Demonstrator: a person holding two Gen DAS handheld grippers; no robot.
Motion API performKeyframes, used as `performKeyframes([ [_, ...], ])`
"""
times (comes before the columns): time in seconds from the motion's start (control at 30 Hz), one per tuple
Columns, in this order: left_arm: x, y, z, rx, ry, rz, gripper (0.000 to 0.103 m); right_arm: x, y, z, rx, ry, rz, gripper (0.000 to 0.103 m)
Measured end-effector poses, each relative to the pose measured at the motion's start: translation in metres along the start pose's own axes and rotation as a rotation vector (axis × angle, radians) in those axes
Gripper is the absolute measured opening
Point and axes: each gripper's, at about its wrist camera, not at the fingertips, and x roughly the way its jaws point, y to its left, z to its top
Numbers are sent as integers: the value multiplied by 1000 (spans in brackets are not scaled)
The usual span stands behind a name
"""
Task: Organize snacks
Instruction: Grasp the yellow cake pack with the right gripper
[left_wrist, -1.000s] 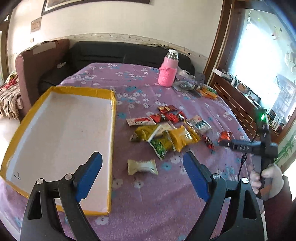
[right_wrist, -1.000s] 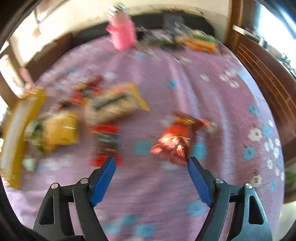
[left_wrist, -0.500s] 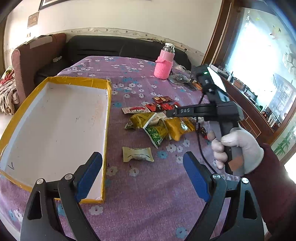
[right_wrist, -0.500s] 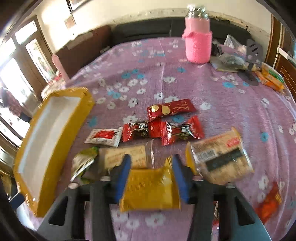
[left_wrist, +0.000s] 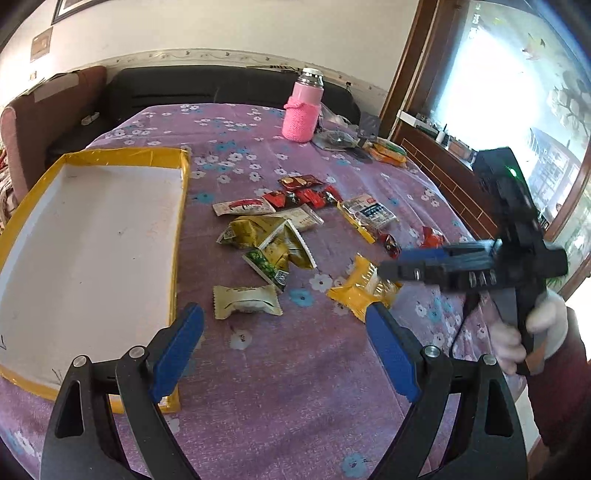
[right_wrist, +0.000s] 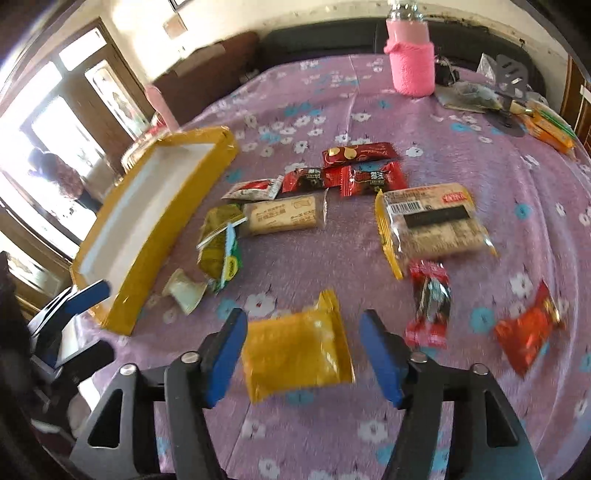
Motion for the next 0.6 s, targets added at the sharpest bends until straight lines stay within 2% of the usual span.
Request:
performKeyframes([
  [0.1,1,1,1,-14,2,-1,90,13,12,-7,-53,26,-5,68],
  [0.2,3,3,4,-33,12,4,90,32,31,-11,-124,28,-93,78],
  [0.3,4,3,8,-27,16,17,90,40,40,-12,-156,0,-144,78],
  [0.37,6,2,13,-14,15,24,90,43,40,-11,-142,-11,-150,74],
  [0.43,10,0,19,4,15,26,90,41,35,-12,-121,-21,-150,60],
  [0.6,34,-7,35,40,44,39,90,32,25,-14,-87,-37,-110,54],
])
